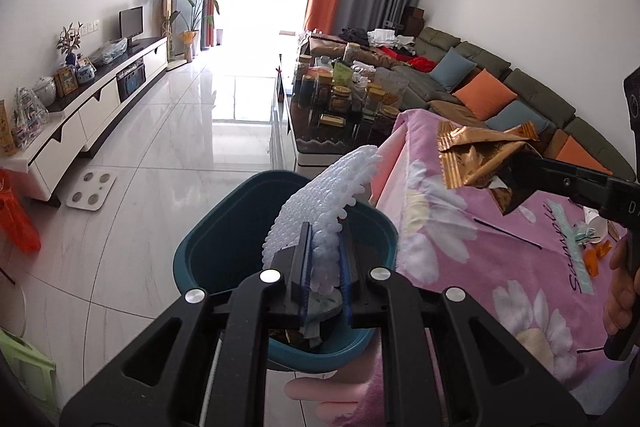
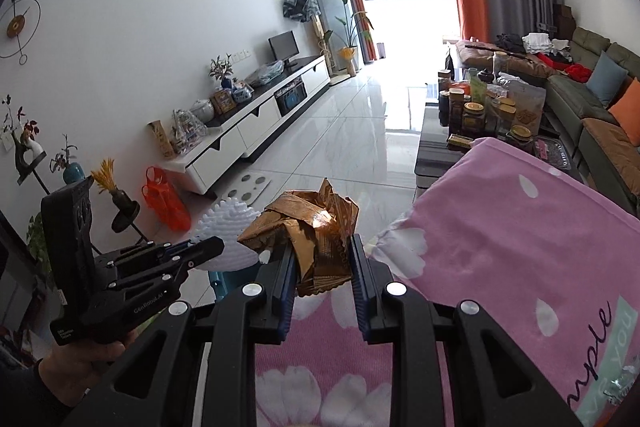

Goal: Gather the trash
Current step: 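Carry the gold wrapper and foam net to the teal bin and release both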

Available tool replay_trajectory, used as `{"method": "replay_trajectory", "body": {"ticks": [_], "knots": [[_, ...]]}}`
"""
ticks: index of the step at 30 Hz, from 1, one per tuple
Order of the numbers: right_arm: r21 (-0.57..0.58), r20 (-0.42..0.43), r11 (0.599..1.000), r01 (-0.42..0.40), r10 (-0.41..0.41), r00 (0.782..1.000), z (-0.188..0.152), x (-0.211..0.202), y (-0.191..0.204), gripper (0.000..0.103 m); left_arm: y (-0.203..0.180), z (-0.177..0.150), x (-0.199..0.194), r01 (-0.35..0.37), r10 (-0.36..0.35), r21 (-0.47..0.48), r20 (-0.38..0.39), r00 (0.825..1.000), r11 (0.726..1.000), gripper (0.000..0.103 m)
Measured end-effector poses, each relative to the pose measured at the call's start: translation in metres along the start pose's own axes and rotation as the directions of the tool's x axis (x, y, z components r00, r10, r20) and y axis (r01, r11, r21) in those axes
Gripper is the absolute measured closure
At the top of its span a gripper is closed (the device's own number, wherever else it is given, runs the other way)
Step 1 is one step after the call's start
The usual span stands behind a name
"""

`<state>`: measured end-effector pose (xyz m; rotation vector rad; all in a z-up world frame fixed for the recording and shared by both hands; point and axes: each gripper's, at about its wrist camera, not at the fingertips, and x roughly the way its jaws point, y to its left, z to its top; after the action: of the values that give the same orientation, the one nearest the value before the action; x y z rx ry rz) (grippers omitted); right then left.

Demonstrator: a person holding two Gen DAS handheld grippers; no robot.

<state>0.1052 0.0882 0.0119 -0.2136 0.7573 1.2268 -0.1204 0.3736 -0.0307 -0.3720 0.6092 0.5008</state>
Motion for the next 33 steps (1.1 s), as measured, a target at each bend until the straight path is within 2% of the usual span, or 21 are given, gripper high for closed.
{"method": "replay_trajectory", "body": {"ticks": [10,23,27,30,33], "knots": [[-0.016,-0.166,1.000,-0.026,0.023,0.986,0.013,0.075,0.008,0.080,-0.012,-0.001,0.052,-0.032,0.031,-0.008,-0.085,0.996,0.999,0.090],[-0.035,-0.330,0.999,-0.023,0.010,0.944,0.013,0.136,0.014,0.079,-0.006,-0.002,0.094,-0.038,0.030,-0.053,-0.147,0.989,0.998,0.088],[-0.046,-0.361,0.999,-0.019,0.001,0.932,0.012,0.147,0.016,0.076,-0.005,-0.004,0.103,-0.037,0.027,-0.063,-0.156,0.987,0.997,0.079],[-0.046,-0.375,0.999,-0.014,-0.004,0.927,0.012,0.152,0.015,0.069,-0.005,-0.003,0.107,-0.043,0.033,-0.065,-0.149,0.988,0.997,0.072],[-0.026,-0.371,1.000,-0.017,0.006,0.929,0.013,0.152,0.012,0.063,-0.007,-0.002,0.106,-0.049,0.041,-0.058,-0.135,0.990,0.997,0.065]]}}
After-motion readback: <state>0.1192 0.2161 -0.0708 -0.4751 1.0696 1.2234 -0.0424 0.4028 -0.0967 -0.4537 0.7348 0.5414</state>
